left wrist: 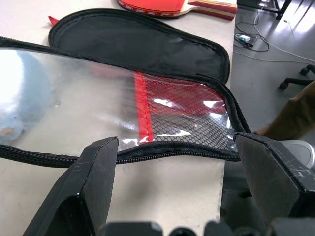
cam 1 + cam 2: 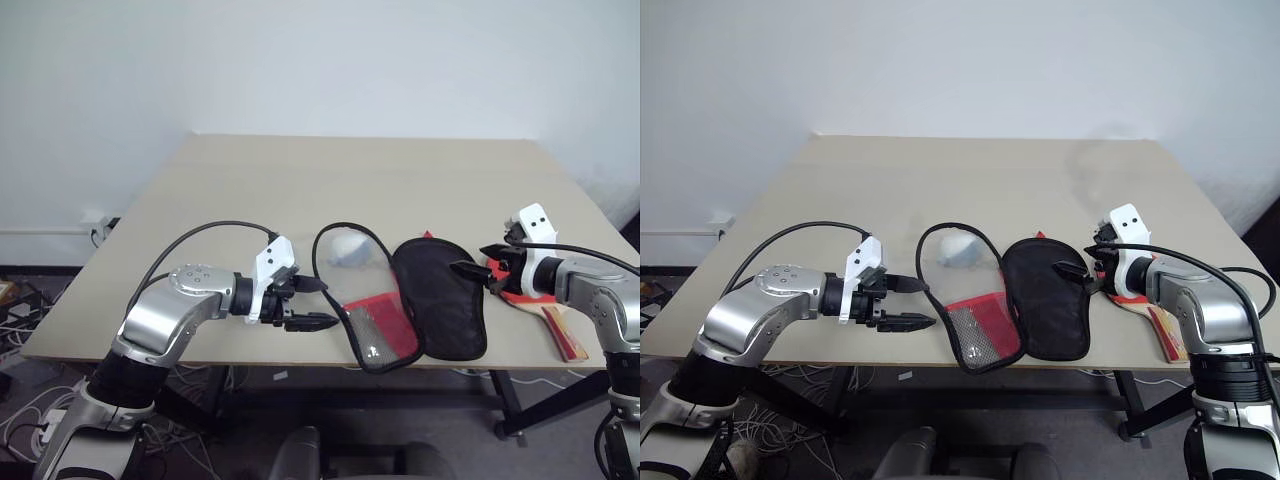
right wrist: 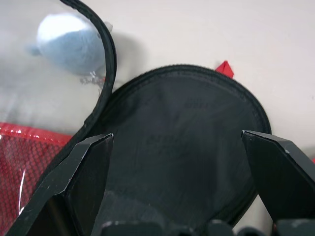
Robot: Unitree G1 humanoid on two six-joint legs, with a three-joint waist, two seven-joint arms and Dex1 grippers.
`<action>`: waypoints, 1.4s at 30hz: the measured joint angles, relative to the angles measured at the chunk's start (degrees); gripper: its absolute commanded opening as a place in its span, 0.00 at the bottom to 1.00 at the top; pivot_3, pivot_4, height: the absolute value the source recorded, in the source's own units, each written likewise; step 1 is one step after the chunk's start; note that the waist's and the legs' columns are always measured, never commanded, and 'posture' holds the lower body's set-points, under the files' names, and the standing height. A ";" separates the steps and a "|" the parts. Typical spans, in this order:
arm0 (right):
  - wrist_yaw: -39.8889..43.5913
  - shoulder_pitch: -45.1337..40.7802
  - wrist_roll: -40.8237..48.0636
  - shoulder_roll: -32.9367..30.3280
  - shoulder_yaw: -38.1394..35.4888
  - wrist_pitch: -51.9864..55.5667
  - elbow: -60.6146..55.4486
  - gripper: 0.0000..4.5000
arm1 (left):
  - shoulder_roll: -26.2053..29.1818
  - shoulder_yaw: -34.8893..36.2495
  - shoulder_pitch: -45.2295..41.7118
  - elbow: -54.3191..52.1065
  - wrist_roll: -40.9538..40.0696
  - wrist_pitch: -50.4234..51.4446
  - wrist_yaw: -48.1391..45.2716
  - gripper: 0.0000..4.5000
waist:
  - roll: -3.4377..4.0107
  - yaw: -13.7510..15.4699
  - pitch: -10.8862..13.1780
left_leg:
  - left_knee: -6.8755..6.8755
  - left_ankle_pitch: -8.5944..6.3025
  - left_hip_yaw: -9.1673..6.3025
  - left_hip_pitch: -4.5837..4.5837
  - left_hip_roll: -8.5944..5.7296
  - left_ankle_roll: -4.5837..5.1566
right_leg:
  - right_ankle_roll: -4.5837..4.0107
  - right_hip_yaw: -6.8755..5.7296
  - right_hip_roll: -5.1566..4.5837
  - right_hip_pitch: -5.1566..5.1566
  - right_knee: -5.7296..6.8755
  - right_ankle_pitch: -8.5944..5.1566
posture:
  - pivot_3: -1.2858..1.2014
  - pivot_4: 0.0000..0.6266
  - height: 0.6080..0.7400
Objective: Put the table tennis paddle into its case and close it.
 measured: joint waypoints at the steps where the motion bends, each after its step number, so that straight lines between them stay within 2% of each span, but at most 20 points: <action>1: -0.13 -0.25 -0.05 0.00 0.34 0.00 0.17 1.00 | 0.00 0.00 0.28 -0.31 0.00 0.04 0.03 0.88 | 0.00 -0.01 0.00 | 0.00 0.00 0.00 0.00 0.00 0.00 | 0.00 0.00 0.00 -0.01 0.00 0.00 | 0.52 0.00 0.81; 12: -3.06 -2.03 0.12 1.27 0.86 1.23 0.38 1.00 | 0.45 0.14 1.79 -3.18 -0.56 3.06 0.45 0.88 | -0.02 0.03 0.01 | -0.04 0.00 -0.01 -0.01 0.01 0.00 | -0.01 -0.01 0.02 -0.02 -0.01 0.00 | 0.52 0.00 0.81; 19: -5.77 0.70 0.56 1.24 -3.74 2.07 -0.06 1.00 | 0.13 0.19 0.18 -3.17 -0.79 4.78 0.46 0.88 | -0.04 0.07 0.01 | -0.03 0.00 -0.01 -0.02 0.00 0.00 | -0.01 -0.01 0.01 -0.01 -0.02 0.00 | 0.52 0.00 0.81; 28: -13.25 2.08 -0.42 2.84 -9.15 2.42 3.63 1.00 | -3.88 0.34 -4.08 -2.21 -1.39 6.76 4.45 0.88 | -0.04 -0.01 0.01 | -0.01 0.01 -0.02 -0.01 0.00 0.01 | 0.00 0.00 0.03 0.03 -0.02 0.00 | 0.52 0.00 0.81; 35: -16.35 4.99 -0.57 2.95 -11.07 3.27 3.07 1.00 | -8.29 -1.56 -5.93 3.79 2.27 4.54 7.29 0.88 | -0.05 0.02 0.01 | 0.04 0.01 -0.04 -0.01 -0.01 0.03 | 0.00 0.00 0.03 0.05 0.00 0.00 | 0.52 0.00 0.81; 38: -16.69 5.72 -0.40 1.91 -11.95 6.53 1.68 1.00 | -9.61 -2.78 -6.15 4.64 3.25 4.35 7.42 0.88 | -0.04 0.01 0.01 | 0.05 0.01 -0.04 -0.02 0.00 0.04 | -0.01 0.00 0.03 0.05 0.00 0.01 | 0.52 0.00 0.81; 42: -16.12 7.60 -0.31 -4.10 -11.41 13.22 -0.77 1.00 | -9.96 -3.25 -6.19 4.88 4.19 3.56 7.13 0.88 | -0.04 0.04 0.01 | 0.07 0.00 -0.04 -0.01 -0.01 0.05 | -0.02 0.00 0.01 0.06 -0.01 0.01 | 0.52 0.00 0.81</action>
